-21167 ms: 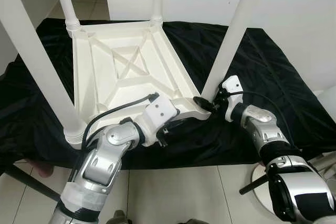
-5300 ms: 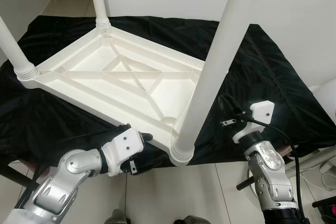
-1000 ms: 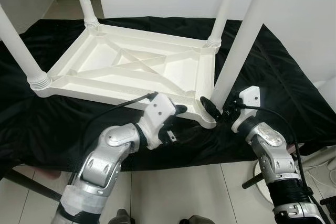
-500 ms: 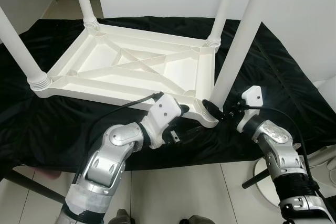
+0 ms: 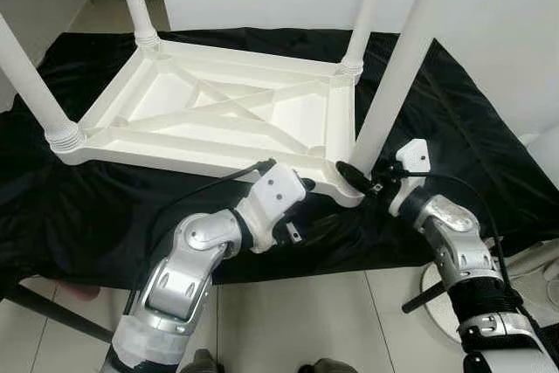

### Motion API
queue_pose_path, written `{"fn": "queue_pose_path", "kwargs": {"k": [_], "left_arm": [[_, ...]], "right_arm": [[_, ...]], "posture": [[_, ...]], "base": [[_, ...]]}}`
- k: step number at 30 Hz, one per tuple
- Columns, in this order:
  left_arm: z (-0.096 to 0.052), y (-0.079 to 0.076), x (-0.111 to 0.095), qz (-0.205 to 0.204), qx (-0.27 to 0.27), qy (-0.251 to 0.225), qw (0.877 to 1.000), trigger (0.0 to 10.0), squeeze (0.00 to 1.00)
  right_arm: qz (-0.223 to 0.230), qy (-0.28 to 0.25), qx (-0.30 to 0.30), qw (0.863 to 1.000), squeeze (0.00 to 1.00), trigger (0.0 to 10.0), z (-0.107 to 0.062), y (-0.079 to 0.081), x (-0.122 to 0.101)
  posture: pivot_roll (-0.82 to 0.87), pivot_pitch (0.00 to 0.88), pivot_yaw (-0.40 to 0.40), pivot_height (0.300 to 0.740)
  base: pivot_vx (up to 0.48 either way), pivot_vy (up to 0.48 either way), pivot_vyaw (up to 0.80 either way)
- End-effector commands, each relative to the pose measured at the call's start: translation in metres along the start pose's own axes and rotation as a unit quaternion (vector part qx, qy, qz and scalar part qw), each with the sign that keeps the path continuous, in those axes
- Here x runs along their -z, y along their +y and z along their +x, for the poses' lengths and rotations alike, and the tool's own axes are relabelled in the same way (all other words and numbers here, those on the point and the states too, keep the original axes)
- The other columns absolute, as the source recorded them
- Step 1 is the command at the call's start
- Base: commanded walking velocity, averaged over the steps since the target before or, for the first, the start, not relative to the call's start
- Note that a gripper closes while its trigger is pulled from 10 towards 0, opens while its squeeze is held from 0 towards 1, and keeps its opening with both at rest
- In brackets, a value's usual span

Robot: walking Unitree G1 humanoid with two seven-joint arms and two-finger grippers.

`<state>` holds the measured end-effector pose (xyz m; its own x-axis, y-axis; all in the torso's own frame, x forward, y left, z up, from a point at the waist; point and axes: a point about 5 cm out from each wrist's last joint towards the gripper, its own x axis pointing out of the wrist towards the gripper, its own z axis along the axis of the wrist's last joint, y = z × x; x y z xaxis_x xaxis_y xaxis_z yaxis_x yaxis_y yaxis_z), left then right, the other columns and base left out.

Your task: Building children table

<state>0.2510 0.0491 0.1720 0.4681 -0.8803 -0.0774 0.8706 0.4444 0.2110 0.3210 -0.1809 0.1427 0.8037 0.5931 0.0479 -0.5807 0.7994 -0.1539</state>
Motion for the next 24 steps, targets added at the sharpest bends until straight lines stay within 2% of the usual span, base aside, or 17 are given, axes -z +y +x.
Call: {"fn": "queue_pose_path", "kwargs": {"k": [1, 2, 4, 5, 7, 11, 14, 18, 20, 21, 24], "left_arm": [[-0.002, 0.007, 0.003, -0.001, -0.102, 0.009, 0.995, 10.0, 0.00], [-0.002, 0.007, 0.003, -0.001, -0.102, 0.009, 0.995, 10.0, 0.00], [-0.001, 0.007, 0.006, -0.004, -0.109, 0.016, 0.994, 10.0, 0.00], [-0.001, 0.007, 0.006, -0.004, -0.109, 0.016, 0.994, 10.0, 0.00], [-0.001, 0.008, 0.007, -0.002, -0.114, 0.020, 0.993, 10.0, 0.00], [0.001, 0.011, 0.010, -0.002, -0.129, 0.033, 0.991, 10.0, 0.00], [0.001, 0.012, 0.011, -0.002, -0.131, 0.035, 0.991, 10.0, 0.00], [0.001, 0.022, 0.017, 0.004, -0.169, 0.051, 0.984, 10.0, 0.00], [0.001, 0.022, 0.017, 0.004, -0.169, 0.051, 0.984, 10.0, 0.00], [0.003, 0.023, 0.016, 0.005, -0.174, 0.048, 0.983, 10.0, 0.00], [0.004, 0.022, 0.015, 0.004, -0.177, 0.047, 0.983, 10.0, 0.00]], "right_arm": [[0.017, 0.025, 0.045, 0.999, 0.00, 10.0, 0.000, 0.004, 0.009], [0.017, 0.025, 0.045, 0.999, 0.00, 10.0, 0.000, 0.004, 0.009], [0.021, 0.030, 0.113, 0.993, 0.00, 10.0, 0.004, 0.007, 0.009], [0.021, 0.030, 0.113, 0.993, 0.00, 10.0, 0.004, 0.007, 0.009], [0.019, 0.030, 0.159, 0.987, 0.00, 10.0, 0.006, 0.011, 0.009], [0.051, 0.027, 0.255, 0.965, 0.00, 10.0, 0.011, 0.037, 0.012], [0.053, 0.028, 0.260, 0.964, 0.00, 10.0, 0.011, 0.038, 0.012], [0.084, 0.017, 0.340, 0.937, 0.00, 10.0, 0.018, 0.059, 0.006], [0.084, 0.017, 0.340, 0.937, 0.00, 10.0, 0.018, 0.059, 0.006], [0.096, 0.008, 0.341, 0.935, 0.00, 10.0, 0.025, 0.066, -0.001], [0.090, 0.004, 0.339, 0.936, 0.00, 10.0, 0.026, 0.067, -0.006]], "posture": [[-0.09, 0.055, -0.006, 0.740], [-0.09, 0.055, -0.006, 0.740], [-0.09, 0.054, -0.006, 0.740], [-0.09, 0.054, -0.006, 0.740], [-0.09, 0.055, -0.006, 0.740], [-0.09, 0.064, -0.006, 0.740], [-0.09, 0.064, -0.006, 0.740], [-0.09, 0.065, -0.006, 0.740], [-0.09, 0.065, -0.006, 0.740], [-0.09, 0.064, -0.006, 0.740], [-0.09, 0.066, -0.005, 0.740]], "base": [[0.000, 0.000, 0.00], [0.000, 0.000, 0.00], [0.000, 0.000, 0.00], [0.000, 0.000, 0.00], [0.000, 0.000, 0.00], [0.000, 0.000, 0.00], [0.000, 0.000, 0.00], [0.000, 0.000, 0.00], [0.000, 0.000, 0.00], [0.000, 0.000, 0.00], [0.000, 0.000, 0.00]]}}
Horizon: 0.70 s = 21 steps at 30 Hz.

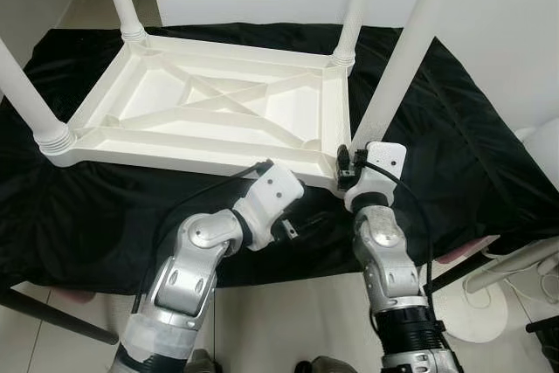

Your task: Building children table

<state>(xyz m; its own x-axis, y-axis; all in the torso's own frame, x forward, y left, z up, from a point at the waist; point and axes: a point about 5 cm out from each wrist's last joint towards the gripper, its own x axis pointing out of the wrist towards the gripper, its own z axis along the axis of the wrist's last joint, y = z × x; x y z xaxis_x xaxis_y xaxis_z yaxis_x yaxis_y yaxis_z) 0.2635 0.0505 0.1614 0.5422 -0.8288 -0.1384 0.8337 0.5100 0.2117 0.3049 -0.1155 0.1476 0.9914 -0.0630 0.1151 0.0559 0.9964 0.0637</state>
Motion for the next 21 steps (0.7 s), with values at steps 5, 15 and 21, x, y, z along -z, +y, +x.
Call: {"fn": "queue_pose_path", "kwargs": {"k": [5, 15, 21], "left_arm": [[0.000, 0.013, 0.003, 0.010, -0.141, 0.008, 0.990, 10.0, 0.00], [-0.005, 0.017, 0.004, 0.024, -0.146, 0.006, 0.989, 10.0, 0.00], [-0.005, 0.017, 0.003, 0.024, -0.139, 0.007, 0.990, 10.0, 0.00]], "right_arm": [[0.006, 0.015, -0.017, 1.000, 1.00, 10.0, -0.003, -0.007, 0.005], [0.002, -0.019, -0.138, 0.990, 0.00, 10.0, -0.006, -0.039, -0.007], [-0.034, -0.005, -0.247, 0.968, 0.00, 10.0, 0.000, -0.060, -0.009]], "posture": [[-0.09, 0.062, -0.008, 0.740], [-0.08, 0.053, -0.011, 0.740], [-0.09, 0.055, 0.001, 0.740]], "base": [[0.000, 0.000, 0.00], [0.000, 0.000, 0.00], [0.000, 0.000, 0.00]]}}
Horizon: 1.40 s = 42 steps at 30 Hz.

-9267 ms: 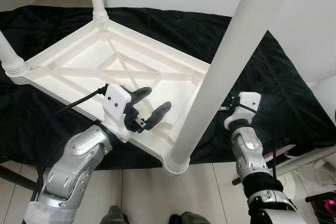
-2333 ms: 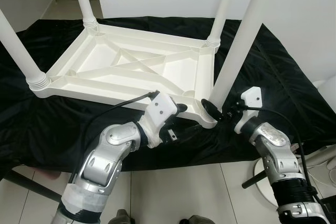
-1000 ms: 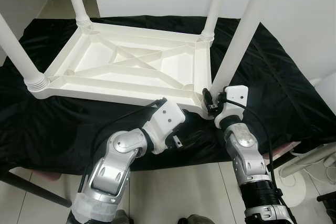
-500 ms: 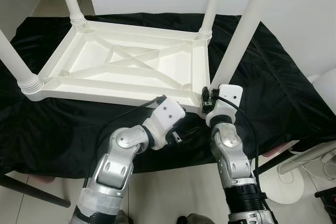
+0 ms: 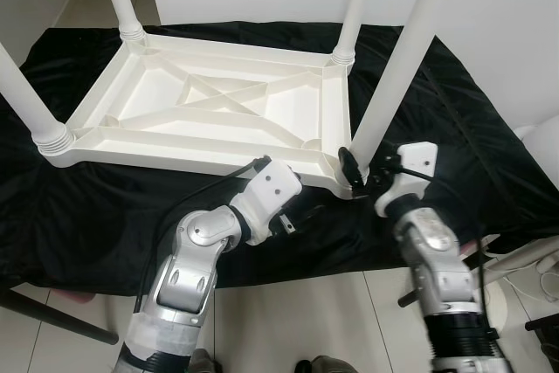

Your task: Building children table

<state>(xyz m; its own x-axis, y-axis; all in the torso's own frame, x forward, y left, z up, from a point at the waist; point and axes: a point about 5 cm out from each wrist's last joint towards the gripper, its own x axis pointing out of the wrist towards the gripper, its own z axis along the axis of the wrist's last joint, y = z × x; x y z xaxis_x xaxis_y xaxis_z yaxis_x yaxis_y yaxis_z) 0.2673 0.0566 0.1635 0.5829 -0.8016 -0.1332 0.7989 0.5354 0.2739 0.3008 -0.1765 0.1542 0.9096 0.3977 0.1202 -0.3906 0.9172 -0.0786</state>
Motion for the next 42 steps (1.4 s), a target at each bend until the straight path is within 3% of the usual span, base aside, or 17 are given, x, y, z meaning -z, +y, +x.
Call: {"fn": "queue_pose_path", "kwargs": {"k": [1, 3, 8, 13, 14, 15, 16, 18, 19, 25, 26, 30, 35, 37, 39, 41, 42], "left_arm": [[-0.001, 0.009, 0.004, -0.010, -0.107, 0.006, 0.994, 10.0, 0.00], [-0.001, 0.009, 0.004, -0.010, -0.107, 0.006, 0.994, 10.0, 0.00], [0.002, 0.004, 0.002, -0.011, -0.078, -0.005, 0.997, 10.0, 0.00], [0.004, 0.004, 0.001, -0.011, -0.078, -0.008, 0.997, 10.0, 0.00], [0.004, 0.003, 0.001, -0.012, -0.079, -0.008, 0.997, 10.0, 0.00], [0.004, 0.003, 0.001, -0.013, -0.080, -0.009, 0.997, 10.0, 0.00], [0.005, 0.002, 0.001, -0.013, -0.080, -0.009, 0.997, 10.0, 0.00], [0.005, 0.002, 0.001, -0.014, -0.081, -0.009, 0.997, 10.0, 0.00], [0.005, 0.001, 0.001, -0.014, -0.082, -0.009, 0.997, 10.0, 0.00], [0.004, 0.000, 0.001, -0.018, -0.087, -0.010, 0.996, 10.0, 0.00], [0.003, 0.000, 0.002, -0.018, -0.088, -0.009, 0.996, 10.0, 0.00], [0.002, -0.001, 0.003, -0.020, -0.089, -0.006, 0.996, 10.0, 0.00], [0.000, -0.004, 0.005, -0.021, -0.088, -0.001, 0.996, 10.0, 0.00], [-0.001, -0.004, 0.005, -0.021, -0.088, -0.001, 0.996, 10.0, 0.00], [-0.002, -0.005, 0.006, -0.022, -0.089, 0.002, 0.996, 10.0, 0.00], [-0.002, -0.005, 0.006, -0.022, -0.089, 0.002, 0.996, 10.0, 0.00], [-0.003, -0.005, 0.007, -0.022, -0.091, 0.003, 0.996, 10.0, 0.00]], "right_arm": [[0.001, 0.001, -0.033, 0.999, 0.00, 10.0, 0.001, -0.004, 0.001], [0.001, 0.001, -0.033, 0.999, 0.00, 10.0, 0.001, -0.004, 0.001], [-0.027, 0.032, -0.128, 0.991, 0.00, 10.0, 0.021, -0.012, 0.001], [-0.036, 0.040, -0.147, 0.988, 0.00, 10.0, 0.028, -0.013, 0.001], [-0.042, 0.046, -0.154, 0.986, 0.00, 6.1, 0.030, -0.013, 0.003], [-0.039, 0.052, -0.160, 0.985, 0.00, 6.1, 0.032, -0.013, 0.005], [-0.042, 0.058, -0.164, 0.984, 0.00, 4.1, 0.032, -0.013, 0.008], [-0.044, 0.061, -0.169, 0.983, 0.00, 4.1, 0.032, -0.013, 0.009], [-0.042, 0.064, -0.173, 0.982, 0.00, 0.0, 0.031, -0.013, 0.011], [-0.030, 0.075, -0.182, 0.980, 0.00, 0.0, 0.023, -0.014, 0.018], [-0.025, 0.075, -0.176, 0.981, 0.00, 9.3, 0.021, -0.014, 0.020], [-0.015, 0.079, -0.160, 0.984, 0.00, 10.0, 0.018, -0.012, 0.023], [-0.003, 0.095, -0.072, 0.993, 0.00, 10.0, 0.020, -0.007, 0.030], [0.016, 0.089, -0.057, 0.994, 0.00, 10.0, 0.020, 0.002, 0.030], [0.049, 0.088, 0.013, 0.995, 0.00, 10.0, 0.023, 0.013, 0.032], [0.049, 0.088, 0.013, 0.995, 0.00, 10.0, 0.023, 0.013, 0.032], [0.057, 0.095, 0.116, 0.987, 0.00, 10.0, 0.022, 0.024, 0.036]], "posture": [[-0.09, 0.051, 0.003, 0.740], [-0.09, 0.051, 0.003, 0.740], [-0.09, 0.043, 0.010, 0.740], [-0.09, 0.041, 0.006, 0.740], [-0.09, 0.038, 0.001, 0.740], [-0.09, 0.038, 0.001, 0.740], [-0.09, 0.041, -0.005, 0.740], [-0.09, 0.041, -0.005, 0.740], [-0.08, 0.038, -0.011, 0.740], [-0.08, 0.043, -0.023, 0.740], [-0.08, 0.045, -0.026, 0.740], [-0.08, 0.050, -0.028, 0.740], [-0.07, 0.053, -0.033, 0.740], [-0.07, 0.054, -0.033, 0.740], [-0.07, 0.056, -0.033, 0.740], [-0.07, 0.056, -0.033, 0.740], [-0.06, 0.059, -0.035, 0.740]], "base": [[0.000, 0.000, 0.00], [0.000, 0.000, 0.00], [0.000, 0.000, 0.00], [0.000, 0.000, 0.00], [0.000, 0.000, 0.00], [0.000, 0.000, 0.00], [0.000, 0.000, 0.00], [0.000, 0.000, 0.00], [0.000, 0.000, 0.00], [0.000, 0.000, 0.00], [0.000, 0.000, 0.00], [0.000, 0.000, 0.00], [0.000, 0.000, 0.00], [0.000, 0.000, 0.00], [0.000, 0.000, 0.00], [0.000, 0.000, 0.00], [0.000, 0.000, 0.00]]}}
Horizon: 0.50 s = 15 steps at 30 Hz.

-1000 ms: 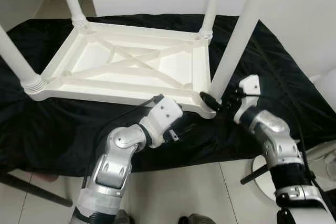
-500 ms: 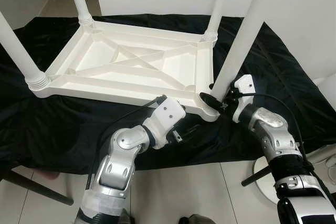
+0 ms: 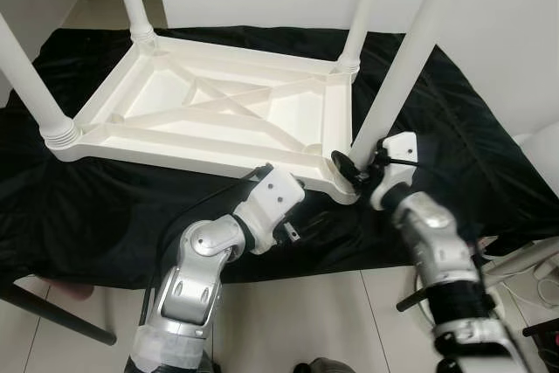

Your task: Building children table

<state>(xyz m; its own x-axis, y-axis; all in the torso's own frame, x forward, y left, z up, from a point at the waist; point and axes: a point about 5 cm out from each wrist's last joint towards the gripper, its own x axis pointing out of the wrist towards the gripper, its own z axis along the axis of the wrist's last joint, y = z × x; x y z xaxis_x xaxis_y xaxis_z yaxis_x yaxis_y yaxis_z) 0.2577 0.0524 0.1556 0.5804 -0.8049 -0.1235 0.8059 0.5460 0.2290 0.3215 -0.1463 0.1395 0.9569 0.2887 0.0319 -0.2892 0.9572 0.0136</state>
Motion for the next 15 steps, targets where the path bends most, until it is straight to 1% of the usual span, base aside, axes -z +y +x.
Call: {"fn": "queue_pose_path", "kwargs": {"k": [1, 2, 3, 4, 5, 6, 8, 9, 10, 11, 12, 15], "left_arm": [[-0.002, 0.007, 0.002, 0.001, -0.092, 0.007, 0.996, 10.0, 0.00], [-0.002, 0.007, 0.002, 0.001, -0.092, 0.007, 0.996, 10.0, 0.00], [-0.003, 0.007, 0.002, 0.001, -0.093, 0.008, 0.996, 10.0, 0.00], [-0.003, 0.007, 0.002, 0.001, -0.094, 0.009, 0.996, 10.0, 0.00], [-0.003, 0.007, 0.002, 0.001, -0.094, 0.009, 0.996, 10.0, 0.00], [-0.002, 0.007, 0.002, -0.001, -0.095, 0.009, 0.995, 10.0, 0.00], [-0.002, 0.007, 0.002, -0.001, -0.095, 0.009, 0.995, 10.0, 0.00], [-0.002, 0.007, 0.002, -0.001, -0.095, 0.009, 0.995, 10.0, 0.00], [-0.002, 0.007, 0.002, -0.001, -0.095, 0.009, 0.995, 10.0, 0.00], [-0.003, 0.006, 0.002, -0.003, -0.097, 0.010, 0.995, 10.0, 0.00], [-0.003, 0.006, 0.003, -0.004, -0.098, 0.010, 0.995, 10.0, 0.00], [-0.004, 0.005, 0.003, -0.005, -0.098, 0.011, 0.995, 10.0, 0.00]], "right_arm": [[0.015, 0.048, 0.084, 0.995, 0.00, 10.0, -0.007, 0.003, 0.021], [0.015, 0.048, 0.084, 0.995, 0.00, 10.0, -0.007, 0.003, 0.021], [0.019, 0.046, 0.115, 0.992, 0.00, 10.0, -0.008, 0.010, 0.022], [0.022, 0.044, 0.132, 0.990, 0.00, 10.0, -0.008, 0.015, 0.023], [0.022, 0.044, 0.132, 0.990, 0.00, 10.0, -0.008, 0.015, 0.023], [0.032, 0.042, 0.148, 0.988, 0.00, 10.0, -0.007, 0.024, 0.023], [0.032, 0.042, 0.148, 0.988, 0.00, 10.0, -0.007, 0.024, 0.023], [0.044, 0.037, 0.153, 0.987, 0.00, 10.0, -0.006, 0.034, 0.022], [0.044, 0.037, 0.153, 0.987, 0.00, 10.0, -0.006, 0.034, 0.022], [0.049, 0.025, 0.140, 0.989, 0.00, 10.0, -0.005, 0.042, 0.018], [0.052, 0.010, 0.125, 0.991, 0.00, 10.0, -0.006, 0.044, 0.014], [0.052, -0.002, 0.117, 0.992, 0.00, 10.0, -0.008, 0.042, 0.010]], "posture": [[-0.06, 0.059, -0.036, 0.740], [-0.06, 0.059, -0.036, 0.740], [-0.06, 0.060, -0.036, 0.740], [-0.06, 0.060, -0.036, 0.740], [-0.06, 0.060, -0.036, 0.740], [-0.06, 0.061, -0.039, 0.740], [-0.06, 0.061, -0.039, 0.740], [-0.06, 0.061, -0.039, 0.740], [-0.06, 0.061, -0.039, 0.740], [-0.05, 0.061, -0.042, 0.740], [-0.05, 0.064, -0.042, 0.740], [-0.05, 0.064, -0.042, 0.740]], "base": [[0.000, 0.000, 0.00], [0.000, 0.000, 0.00], [0.000, 0.000, 0.00], [0.000, 0.000, 0.00], [0.000, 0.000, 0.00], [0.000, 0.000, 0.00], [0.000, 0.000, 0.00], [0.000, 0.000, 0.00], [0.000, 0.000, 0.00], [0.000, 0.000, 0.00], [0.000, 0.000, 0.00], [0.000, 0.000, 0.00]]}}
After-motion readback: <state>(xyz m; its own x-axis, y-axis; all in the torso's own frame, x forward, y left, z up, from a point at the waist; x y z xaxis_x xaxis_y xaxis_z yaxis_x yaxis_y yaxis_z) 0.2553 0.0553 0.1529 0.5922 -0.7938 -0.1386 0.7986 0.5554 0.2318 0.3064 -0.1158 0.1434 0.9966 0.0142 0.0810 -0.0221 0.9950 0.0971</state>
